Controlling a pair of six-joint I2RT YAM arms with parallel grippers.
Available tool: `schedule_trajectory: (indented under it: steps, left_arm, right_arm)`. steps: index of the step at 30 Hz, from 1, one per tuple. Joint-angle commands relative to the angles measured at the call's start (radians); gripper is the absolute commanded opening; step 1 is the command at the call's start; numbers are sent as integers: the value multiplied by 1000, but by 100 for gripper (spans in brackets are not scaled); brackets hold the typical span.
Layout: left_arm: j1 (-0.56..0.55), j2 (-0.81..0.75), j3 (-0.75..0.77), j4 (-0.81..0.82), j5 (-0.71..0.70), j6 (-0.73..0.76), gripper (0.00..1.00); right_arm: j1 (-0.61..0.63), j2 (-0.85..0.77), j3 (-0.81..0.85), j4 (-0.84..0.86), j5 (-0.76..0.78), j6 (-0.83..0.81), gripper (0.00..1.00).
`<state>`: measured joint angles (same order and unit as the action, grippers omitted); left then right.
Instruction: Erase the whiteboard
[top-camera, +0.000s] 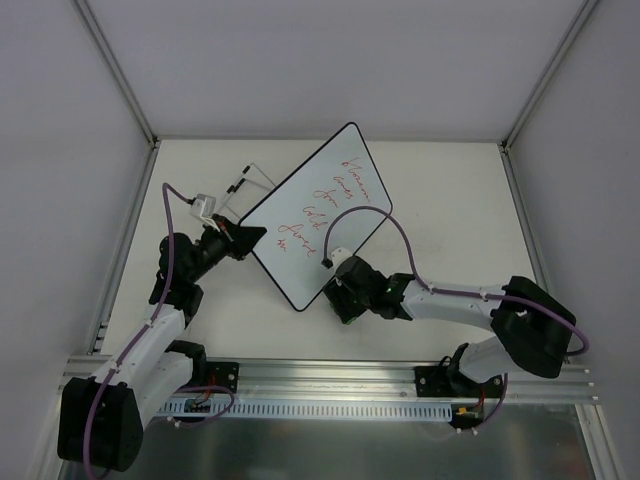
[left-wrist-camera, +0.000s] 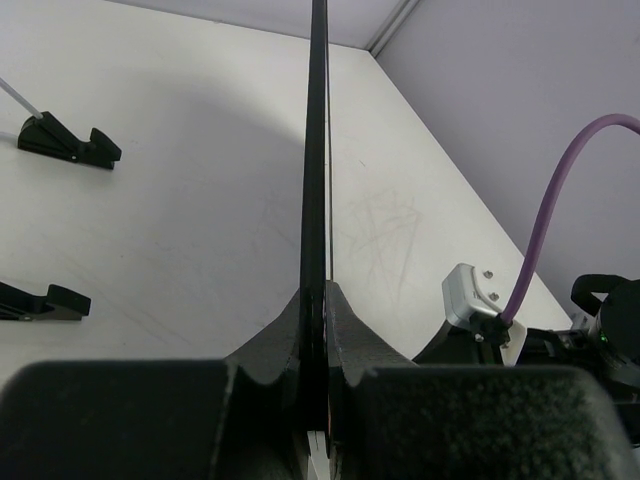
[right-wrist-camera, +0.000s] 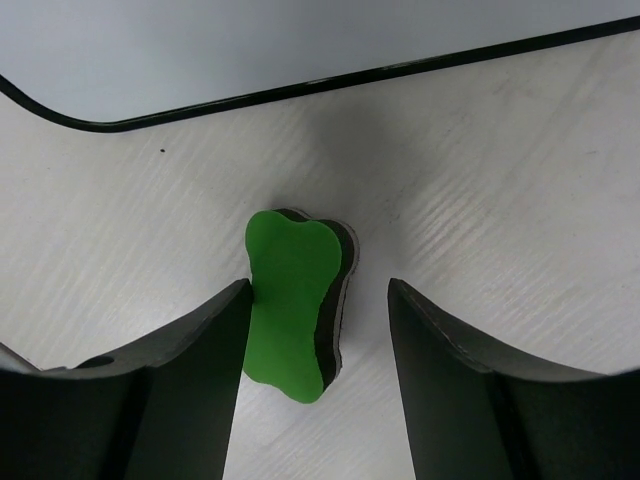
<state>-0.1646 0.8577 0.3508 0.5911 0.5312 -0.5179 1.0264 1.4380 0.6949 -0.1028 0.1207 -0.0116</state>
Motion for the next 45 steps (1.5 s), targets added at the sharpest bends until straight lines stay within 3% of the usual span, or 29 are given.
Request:
schedule_trajectory:
  steps: [1, 17, 26, 39, 45]
  left_arm:
    - [-18, 9, -1, -102, 13, 182, 0]
    - [-21, 18, 20, -143, 18, 188, 0]
    - [-21, 24, 28, -152, 29, 190, 0]
    - [-23, 24, 31, -160, 32, 190, 0]
    - [-24, 17, 31, -165, 27, 193, 0]
  right_arm:
    - [21, 27, 26, -3, 42, 9, 60]
    - [41, -73, 57, -86, 158, 24, 60]
    - [1, -166, 55, -126, 105, -37, 62]
    - [0, -4, 97, -130, 82, -44, 63]
    - [-3, 33, 109, -127, 100, -51, 51]
